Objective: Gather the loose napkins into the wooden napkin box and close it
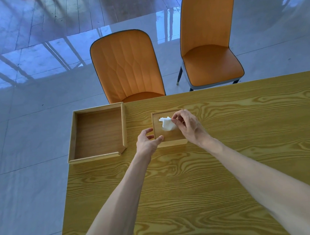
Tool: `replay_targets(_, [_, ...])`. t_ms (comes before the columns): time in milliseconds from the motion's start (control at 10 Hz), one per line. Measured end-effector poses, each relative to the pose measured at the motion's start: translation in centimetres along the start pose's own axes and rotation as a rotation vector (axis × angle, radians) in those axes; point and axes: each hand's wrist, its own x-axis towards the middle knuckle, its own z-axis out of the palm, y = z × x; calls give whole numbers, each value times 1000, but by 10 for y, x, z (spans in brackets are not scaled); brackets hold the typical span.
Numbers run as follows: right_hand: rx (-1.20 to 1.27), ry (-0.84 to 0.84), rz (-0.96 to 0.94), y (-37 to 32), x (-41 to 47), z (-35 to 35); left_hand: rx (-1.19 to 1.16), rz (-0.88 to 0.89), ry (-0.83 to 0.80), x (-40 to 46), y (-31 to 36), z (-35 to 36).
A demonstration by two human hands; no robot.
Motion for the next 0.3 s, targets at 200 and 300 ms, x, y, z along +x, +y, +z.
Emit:
replay_targets(200, [-17,1,-79,6,-2,0,-1,5,-22,-2,-2,-2])
replay_targets(300, [33,11,-84,7,-4,0,63,22,-5,-4,-2,-1])
